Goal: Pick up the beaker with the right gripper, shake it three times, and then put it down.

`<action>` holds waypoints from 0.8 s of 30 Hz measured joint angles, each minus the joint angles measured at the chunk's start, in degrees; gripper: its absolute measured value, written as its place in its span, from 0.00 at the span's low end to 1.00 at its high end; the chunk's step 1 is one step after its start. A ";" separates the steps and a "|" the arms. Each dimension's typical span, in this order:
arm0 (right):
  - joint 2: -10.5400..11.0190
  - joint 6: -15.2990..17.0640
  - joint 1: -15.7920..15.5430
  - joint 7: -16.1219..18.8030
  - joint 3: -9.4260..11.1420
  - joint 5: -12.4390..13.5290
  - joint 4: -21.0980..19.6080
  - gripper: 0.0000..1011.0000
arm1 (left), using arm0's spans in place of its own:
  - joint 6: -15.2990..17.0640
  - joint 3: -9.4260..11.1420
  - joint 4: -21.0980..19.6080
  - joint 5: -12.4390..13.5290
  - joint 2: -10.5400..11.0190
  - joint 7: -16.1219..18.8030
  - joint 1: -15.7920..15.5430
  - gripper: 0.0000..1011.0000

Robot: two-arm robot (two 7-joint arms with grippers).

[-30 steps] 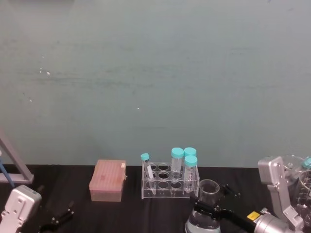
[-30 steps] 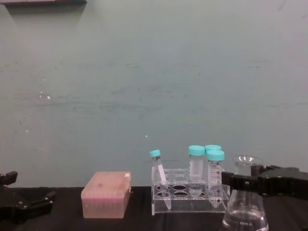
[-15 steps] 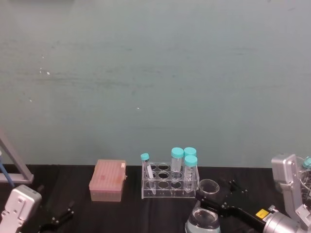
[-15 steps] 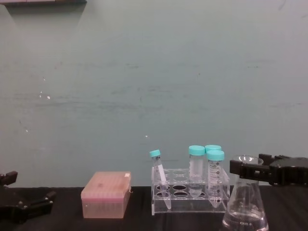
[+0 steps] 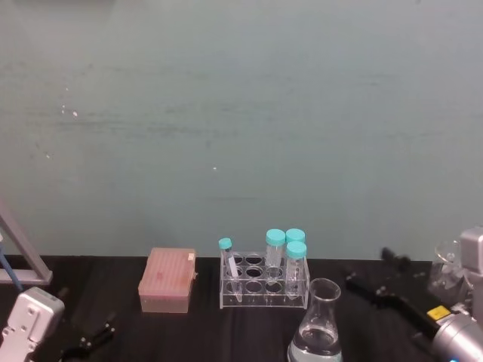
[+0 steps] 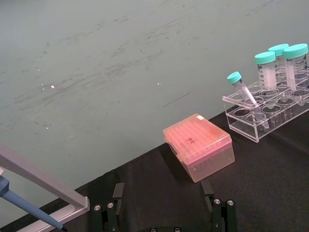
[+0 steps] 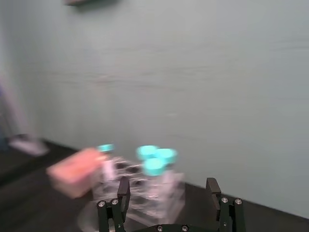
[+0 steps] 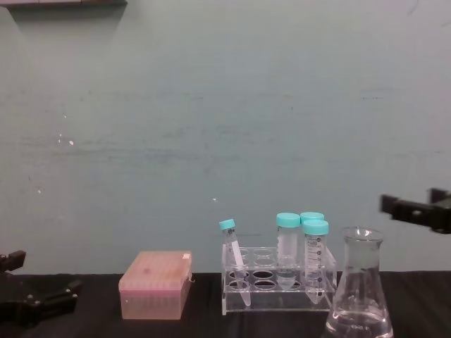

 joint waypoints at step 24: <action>-1.06 2.58 -3.45 -10.92 3.39 -6.39 -0.78 0.99 | 0.00 0.00 0.00 0.00 0.00 0.00 0.00 0.99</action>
